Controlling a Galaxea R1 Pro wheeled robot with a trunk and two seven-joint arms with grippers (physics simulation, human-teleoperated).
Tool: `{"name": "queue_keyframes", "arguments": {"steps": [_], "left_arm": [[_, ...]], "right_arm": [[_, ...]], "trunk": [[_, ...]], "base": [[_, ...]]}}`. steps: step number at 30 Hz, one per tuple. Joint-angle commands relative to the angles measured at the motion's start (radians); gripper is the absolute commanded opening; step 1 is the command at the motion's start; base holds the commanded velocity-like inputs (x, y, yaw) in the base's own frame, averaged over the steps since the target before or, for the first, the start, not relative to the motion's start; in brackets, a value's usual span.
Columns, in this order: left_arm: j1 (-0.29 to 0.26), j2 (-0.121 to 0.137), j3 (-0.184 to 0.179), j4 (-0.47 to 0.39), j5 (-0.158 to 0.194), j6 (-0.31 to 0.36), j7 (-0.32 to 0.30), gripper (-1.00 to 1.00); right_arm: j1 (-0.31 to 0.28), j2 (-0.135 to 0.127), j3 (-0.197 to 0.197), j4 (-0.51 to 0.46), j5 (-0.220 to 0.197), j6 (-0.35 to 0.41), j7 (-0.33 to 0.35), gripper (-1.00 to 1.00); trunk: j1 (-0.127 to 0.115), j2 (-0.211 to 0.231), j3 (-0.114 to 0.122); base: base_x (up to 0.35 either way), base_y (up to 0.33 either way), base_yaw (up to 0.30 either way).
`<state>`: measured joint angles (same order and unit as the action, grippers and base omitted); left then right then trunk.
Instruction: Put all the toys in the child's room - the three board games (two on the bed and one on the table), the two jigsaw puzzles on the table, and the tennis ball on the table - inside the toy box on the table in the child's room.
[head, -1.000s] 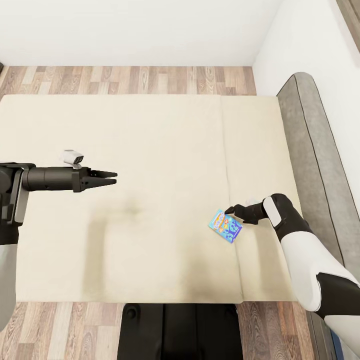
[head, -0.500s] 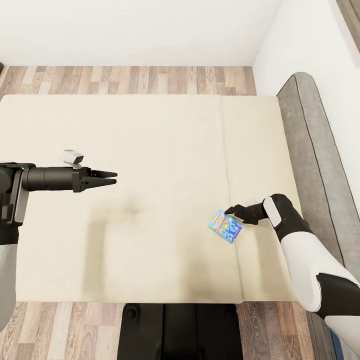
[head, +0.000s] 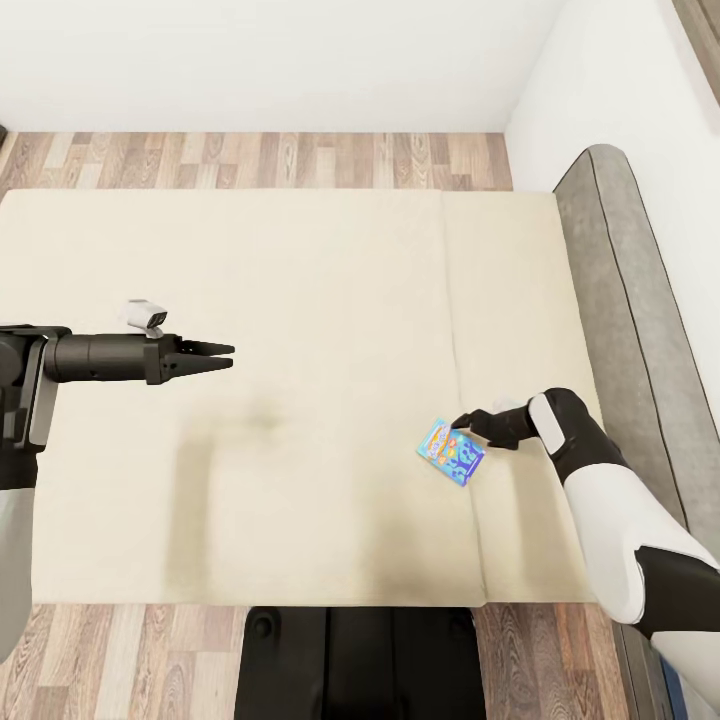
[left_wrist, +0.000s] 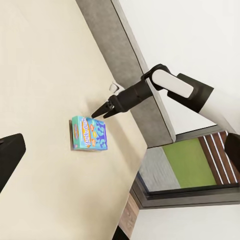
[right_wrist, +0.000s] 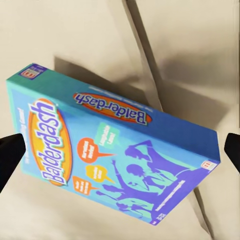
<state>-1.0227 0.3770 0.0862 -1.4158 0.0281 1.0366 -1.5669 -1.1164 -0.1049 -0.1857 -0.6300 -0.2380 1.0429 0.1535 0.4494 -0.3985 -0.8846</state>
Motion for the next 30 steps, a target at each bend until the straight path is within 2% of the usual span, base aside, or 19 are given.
{"name": "queue_keyframes", "arguments": {"steps": [1,11,30], "left_arm": [[0.0,0.0,0.0,0.0,-0.001,0.011,-0.004,1.0],[0.0,0.0,0.0,0.0,-0.001,0.011,-0.004,1.0],[0.0,0.0,0.0,0.0,-0.002,0.011,-0.004,1.0]], "right_arm": [[0.0,-0.001,-0.003,-0.001,0.003,0.004,0.004,1.0],[0.0,-0.012,-0.002,-0.003,0.003,0.004,0.003,1.0],[0.0,-0.017,-0.003,-0.002,0.006,0.004,0.002,1.0]], "trunk": [[0.001,-0.002,-0.001],[0.001,-0.002,-0.001],[0.001,-0.002,-0.001]], "base": [[0.0,0.0,0.0],[0.0,0.0,0.0],[0.0,0.0,0.0]]}}
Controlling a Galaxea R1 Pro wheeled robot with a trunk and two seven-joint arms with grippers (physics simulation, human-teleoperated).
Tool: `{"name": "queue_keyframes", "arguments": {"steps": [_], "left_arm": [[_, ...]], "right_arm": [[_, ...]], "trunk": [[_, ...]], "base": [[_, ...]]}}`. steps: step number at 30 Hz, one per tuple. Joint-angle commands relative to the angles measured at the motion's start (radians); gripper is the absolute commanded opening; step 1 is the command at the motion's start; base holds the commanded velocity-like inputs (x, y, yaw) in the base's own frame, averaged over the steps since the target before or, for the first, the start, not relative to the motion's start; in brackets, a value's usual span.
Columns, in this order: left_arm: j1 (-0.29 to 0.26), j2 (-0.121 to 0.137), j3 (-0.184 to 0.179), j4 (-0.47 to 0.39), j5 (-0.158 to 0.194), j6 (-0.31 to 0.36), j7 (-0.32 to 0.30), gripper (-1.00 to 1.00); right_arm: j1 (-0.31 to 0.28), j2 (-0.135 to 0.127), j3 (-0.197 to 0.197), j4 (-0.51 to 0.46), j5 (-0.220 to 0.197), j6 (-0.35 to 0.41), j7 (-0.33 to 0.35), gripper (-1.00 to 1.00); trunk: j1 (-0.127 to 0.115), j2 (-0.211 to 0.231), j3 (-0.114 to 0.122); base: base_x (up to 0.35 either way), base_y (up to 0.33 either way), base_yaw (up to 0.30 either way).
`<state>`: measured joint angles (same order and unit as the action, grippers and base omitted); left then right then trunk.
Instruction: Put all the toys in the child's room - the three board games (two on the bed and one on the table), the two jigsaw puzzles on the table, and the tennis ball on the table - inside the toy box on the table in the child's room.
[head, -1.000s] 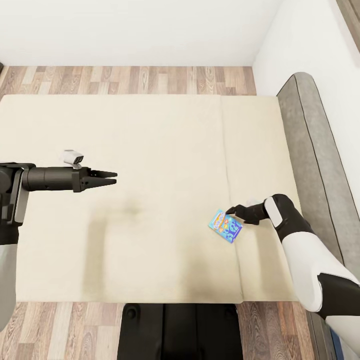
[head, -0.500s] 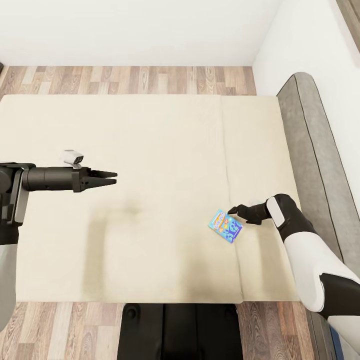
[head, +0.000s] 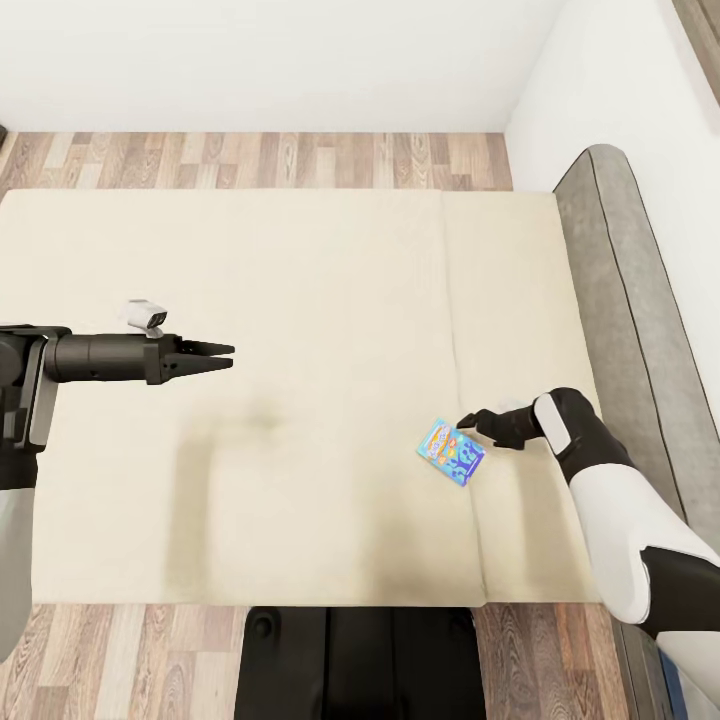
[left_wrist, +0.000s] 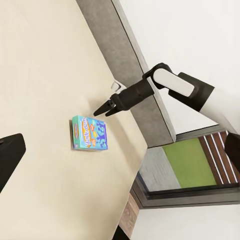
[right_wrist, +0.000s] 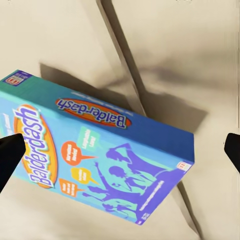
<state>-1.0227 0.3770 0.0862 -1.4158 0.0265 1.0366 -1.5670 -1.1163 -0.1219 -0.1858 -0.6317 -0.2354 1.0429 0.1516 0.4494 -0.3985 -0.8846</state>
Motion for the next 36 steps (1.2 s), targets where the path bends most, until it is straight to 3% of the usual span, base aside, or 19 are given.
{"name": "queue_keyframes", "arguments": {"steps": [1,14,36], "left_arm": [[0.0,0.0,0.0,0.0,0.0,0.011,-0.004,1.0],[0.0,0.0,0.0,0.0,0.0,0.011,-0.004,1.0],[0.0,0.0,0.0,0.0,-0.001,0.011,-0.004,1.0]], "right_arm": [[0.0,-0.001,-0.003,0.0,0.003,0.004,0.004,1.0],[0.0,-0.012,-0.003,0.002,0.001,-0.046,0.005,1.0],[-0.002,-0.008,-0.001,0.016,-0.001,-0.049,0.006,1.0]], "trunk": [[0.001,-0.002,-0.001],[0.001,-0.002,-0.005],[0.001,-0.002,-0.035]], "base": [[0.0,0.0,0.0],[0.0,0.0,0.0],[0.0,0.0,0.0]]}}
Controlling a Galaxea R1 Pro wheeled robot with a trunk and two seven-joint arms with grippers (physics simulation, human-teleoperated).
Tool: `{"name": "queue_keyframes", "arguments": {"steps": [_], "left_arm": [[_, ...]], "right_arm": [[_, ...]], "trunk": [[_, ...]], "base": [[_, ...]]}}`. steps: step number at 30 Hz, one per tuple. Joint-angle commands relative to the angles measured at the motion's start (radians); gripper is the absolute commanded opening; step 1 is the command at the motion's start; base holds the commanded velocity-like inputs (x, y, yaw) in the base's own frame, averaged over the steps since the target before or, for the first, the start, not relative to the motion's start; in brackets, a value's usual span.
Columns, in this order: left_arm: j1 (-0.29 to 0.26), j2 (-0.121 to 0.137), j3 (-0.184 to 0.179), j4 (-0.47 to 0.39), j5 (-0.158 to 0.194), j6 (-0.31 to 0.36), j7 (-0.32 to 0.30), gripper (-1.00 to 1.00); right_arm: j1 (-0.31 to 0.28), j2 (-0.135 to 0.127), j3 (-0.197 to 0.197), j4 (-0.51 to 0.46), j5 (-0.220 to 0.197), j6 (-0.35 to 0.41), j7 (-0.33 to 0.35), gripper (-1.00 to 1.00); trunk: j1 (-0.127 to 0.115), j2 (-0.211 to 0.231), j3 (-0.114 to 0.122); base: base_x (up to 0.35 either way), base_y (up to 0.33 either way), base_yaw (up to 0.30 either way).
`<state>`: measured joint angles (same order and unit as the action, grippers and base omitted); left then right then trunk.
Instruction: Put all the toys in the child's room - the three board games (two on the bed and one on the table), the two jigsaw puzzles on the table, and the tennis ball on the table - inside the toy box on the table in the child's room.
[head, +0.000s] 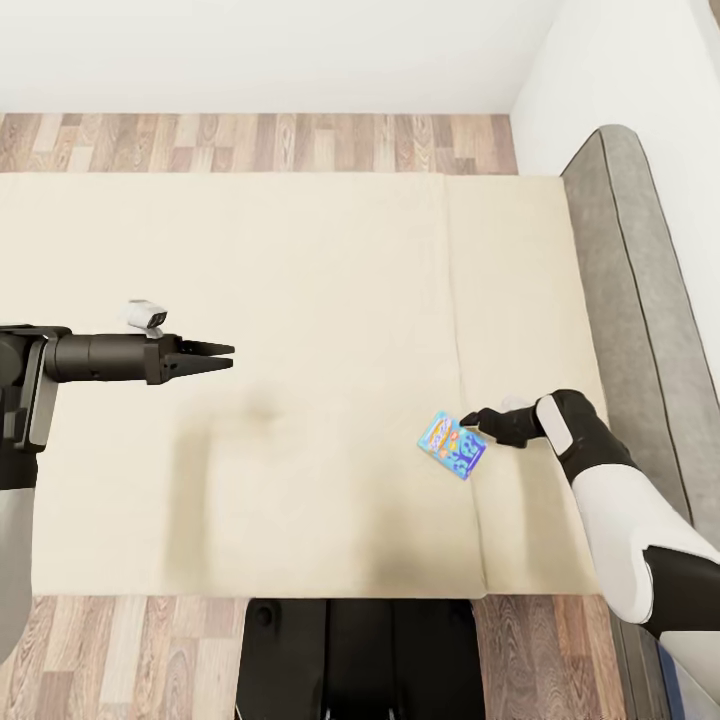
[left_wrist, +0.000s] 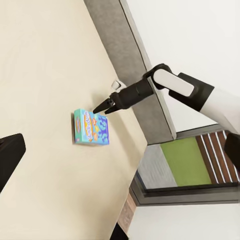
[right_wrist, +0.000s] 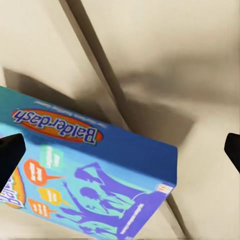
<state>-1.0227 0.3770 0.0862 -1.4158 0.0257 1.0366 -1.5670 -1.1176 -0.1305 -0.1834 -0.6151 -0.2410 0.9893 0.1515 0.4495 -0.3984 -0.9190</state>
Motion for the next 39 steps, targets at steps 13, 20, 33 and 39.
{"name": "queue_keyframes", "arguments": {"steps": [13,20,33,39], "left_arm": [[0.0,-0.001,0.0,0.0,-0.001,0.011,-0.004,1.0],[0.0,-0.001,0.0,0.0,-0.001,0.011,-0.004,1.0],[0.0,-0.001,0.0,0.0,0.0,0.011,-0.004,1.0],[0.0,-0.001,0.0,0.0,0.0,0.011,-0.004,1.0]], "right_arm": [[-0.001,0.0,0.032,0.044,0.001,0.014,0.007,1.0],[-0.001,0.0,0.035,0.046,0.001,0.015,0.028,1.0],[-0.001,-0.001,0.038,0.046,0.003,0.014,0.096,1.0],[-0.001,-0.001,0.038,0.046,0.003,0.014,0.1,1.0]], "trunk": [[0.001,-0.002,-0.01],[0.001,-0.002,-0.011],[0.001,-0.002,-0.011],[0.001,-0.002,-0.011]], "base": [[0.0,0.0,0.0],[0.0,0.0,0.0],[0.0,0.0,0.0],[0.0,0.0,0.0]]}}
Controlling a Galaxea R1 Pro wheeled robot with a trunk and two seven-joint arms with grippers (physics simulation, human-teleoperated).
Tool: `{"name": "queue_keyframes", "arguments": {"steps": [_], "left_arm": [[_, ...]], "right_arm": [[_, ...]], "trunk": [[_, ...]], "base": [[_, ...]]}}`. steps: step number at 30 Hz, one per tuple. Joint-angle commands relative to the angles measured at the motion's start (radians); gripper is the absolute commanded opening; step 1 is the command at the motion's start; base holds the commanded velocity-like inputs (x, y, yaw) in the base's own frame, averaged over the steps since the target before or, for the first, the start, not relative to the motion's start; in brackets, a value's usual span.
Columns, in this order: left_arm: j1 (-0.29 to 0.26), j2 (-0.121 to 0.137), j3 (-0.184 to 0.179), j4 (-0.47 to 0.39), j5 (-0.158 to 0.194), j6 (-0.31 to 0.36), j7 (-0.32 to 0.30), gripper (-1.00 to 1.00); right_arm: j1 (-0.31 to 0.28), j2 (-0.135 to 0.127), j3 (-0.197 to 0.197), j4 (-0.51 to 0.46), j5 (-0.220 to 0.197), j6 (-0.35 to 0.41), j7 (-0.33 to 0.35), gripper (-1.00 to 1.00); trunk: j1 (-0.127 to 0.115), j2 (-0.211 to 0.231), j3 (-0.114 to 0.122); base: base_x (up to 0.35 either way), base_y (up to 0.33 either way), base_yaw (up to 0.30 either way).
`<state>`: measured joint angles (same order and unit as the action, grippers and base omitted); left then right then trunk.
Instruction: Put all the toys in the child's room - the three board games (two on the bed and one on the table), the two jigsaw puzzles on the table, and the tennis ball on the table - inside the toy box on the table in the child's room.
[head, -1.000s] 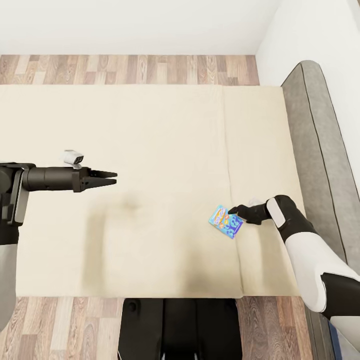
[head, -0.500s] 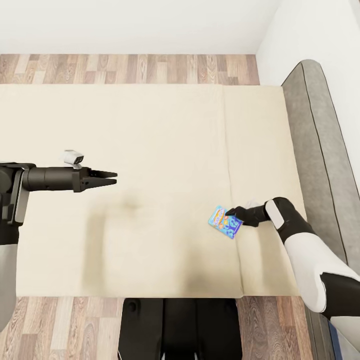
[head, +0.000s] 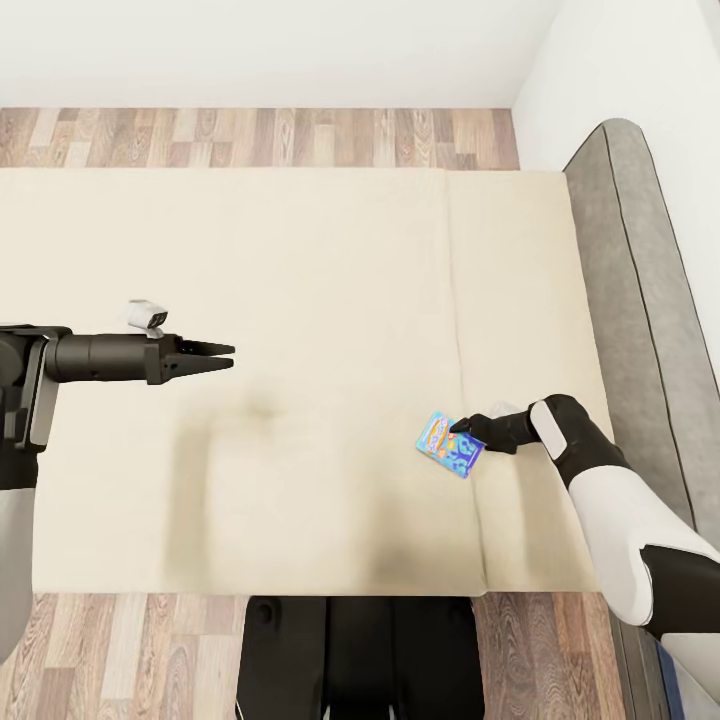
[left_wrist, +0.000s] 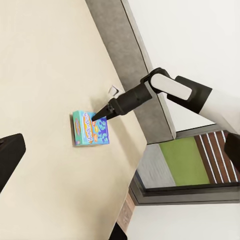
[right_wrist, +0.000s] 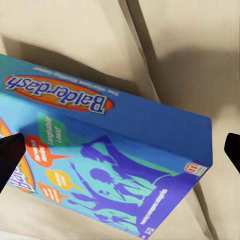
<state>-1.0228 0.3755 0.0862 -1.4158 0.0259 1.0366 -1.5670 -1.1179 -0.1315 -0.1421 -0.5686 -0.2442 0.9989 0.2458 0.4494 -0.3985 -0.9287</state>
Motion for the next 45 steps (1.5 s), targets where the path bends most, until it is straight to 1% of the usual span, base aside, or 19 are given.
{"name": "queue_keyframes", "arguments": {"steps": [1,23,33,45], "left_arm": [[0.0,0.0,0.0,0.0,0.0,0.011,-0.004,1.0],[0.0,0.001,-0.001,0.0,-0.001,0.011,-0.004,1.0],[0.0,0.0,0.0,0.0,0.0,0.011,-0.004,1.0],[0.0,0.0,0.0,0.0,-0.001,0.011,-0.004,1.0]], "right_arm": [[0.0,0.001,-0.004,0.0,0.006,0.004,0.006,1.0],[0.0,0.011,-0.007,-0.002,0.006,0.005,0.009,1.0],[-0.003,0.019,-0.01,-0.007,0.006,0.006,0.03,1.0],[-0.012,0.025,-0.01,-0.012,0.005,0.008,0.035,1.0]], "trunk": [[0.001,-0.002,-0.001],[0.001,-0.002,-0.001],[0.001,-0.002,-0.001],[0.001,-0.002,-0.001]], "base": [[0.0,0.0,0.0],[0.0,0.0,0.0],[0.0,0.0,0.0],[0.0,0.0,0.0]]}}
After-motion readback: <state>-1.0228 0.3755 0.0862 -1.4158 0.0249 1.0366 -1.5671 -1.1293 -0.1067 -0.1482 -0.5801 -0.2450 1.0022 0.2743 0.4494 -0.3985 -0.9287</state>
